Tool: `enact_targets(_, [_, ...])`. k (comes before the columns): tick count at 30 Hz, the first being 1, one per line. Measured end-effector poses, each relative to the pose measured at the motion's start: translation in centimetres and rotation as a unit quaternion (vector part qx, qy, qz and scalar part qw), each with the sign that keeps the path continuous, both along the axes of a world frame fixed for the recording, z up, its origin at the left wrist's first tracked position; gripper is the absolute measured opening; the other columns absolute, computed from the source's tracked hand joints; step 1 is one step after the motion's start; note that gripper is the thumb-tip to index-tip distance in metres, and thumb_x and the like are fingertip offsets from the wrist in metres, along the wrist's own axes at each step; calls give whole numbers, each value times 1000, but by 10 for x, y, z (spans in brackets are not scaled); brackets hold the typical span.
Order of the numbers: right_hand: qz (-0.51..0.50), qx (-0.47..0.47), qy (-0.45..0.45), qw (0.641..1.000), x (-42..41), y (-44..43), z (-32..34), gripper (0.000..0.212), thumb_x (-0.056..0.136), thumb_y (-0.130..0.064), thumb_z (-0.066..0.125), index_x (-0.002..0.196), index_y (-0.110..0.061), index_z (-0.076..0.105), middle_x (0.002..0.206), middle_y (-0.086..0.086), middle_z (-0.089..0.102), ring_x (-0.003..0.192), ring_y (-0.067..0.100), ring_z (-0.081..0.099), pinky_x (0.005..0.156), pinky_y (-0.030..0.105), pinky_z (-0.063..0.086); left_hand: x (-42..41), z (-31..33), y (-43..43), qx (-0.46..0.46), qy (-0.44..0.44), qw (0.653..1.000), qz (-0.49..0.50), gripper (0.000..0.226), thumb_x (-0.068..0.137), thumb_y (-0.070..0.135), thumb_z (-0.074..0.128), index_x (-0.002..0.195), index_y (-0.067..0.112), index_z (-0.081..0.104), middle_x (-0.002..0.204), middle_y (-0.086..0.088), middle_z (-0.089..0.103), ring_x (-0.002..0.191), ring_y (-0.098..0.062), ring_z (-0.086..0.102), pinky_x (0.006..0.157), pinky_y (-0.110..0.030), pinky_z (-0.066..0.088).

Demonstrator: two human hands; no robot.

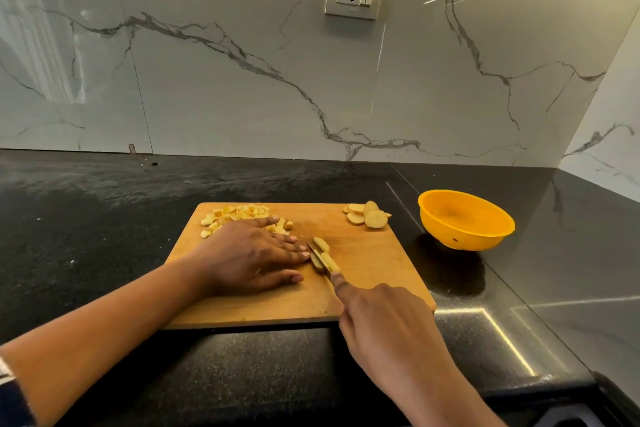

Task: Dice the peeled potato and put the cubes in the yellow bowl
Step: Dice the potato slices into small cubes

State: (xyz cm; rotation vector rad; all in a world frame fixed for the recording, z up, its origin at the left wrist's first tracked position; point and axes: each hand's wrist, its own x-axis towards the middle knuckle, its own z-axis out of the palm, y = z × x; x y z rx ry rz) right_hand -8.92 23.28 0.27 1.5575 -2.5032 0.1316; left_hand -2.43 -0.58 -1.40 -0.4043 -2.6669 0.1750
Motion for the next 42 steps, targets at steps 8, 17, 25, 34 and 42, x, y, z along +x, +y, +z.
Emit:
enact_targets(8, [-7,0,-3,1000,3,1,-2,50,104,-31,28,152,-27,15,103,3,60,76,19,40,49,25,23,-20,10,16,96,-24,995,2,54,89,66,33,126,34,56,129,15,57,122,-2,50,104,-28,36])
enact_targets(17, [-21,4,-24,999,5,9,-6,53,104,-26,30,153,-27,10,91,4,57,75,20,44,58,31,36,-32,9,14,158,-28,986,-52,29,88,42,56,112,30,68,113,19,66,105,-2,53,83,-27,51])
enact_targets(25, [-28,34,-98,994,12,49,12,53,101,-39,30,151,-39,10,109,0,62,83,17,46,69,30,37,-32,6,13,221,-65,973,-31,34,85,47,53,114,33,64,116,21,63,112,-1,51,89,-23,49])
enact_targets(34, [-88,-86,-47,991,-15,71,42,45,99,-43,37,143,-50,29,72,-20,46,64,0,48,54,13,40,-28,24,25,308,-176,928,113,82,65,67,63,135,50,25,140,18,43,126,2,36,109,-29,32])
enact_targets(42, [-132,-213,-91,964,-69,-25,10,44,99,-32,45,142,-34,42,115,-5,67,91,9,60,61,21,40,-38,12,48,213,-137,952,172,63,78,65,55,133,34,49,135,11,52,118,-4,47,102,-23,36])
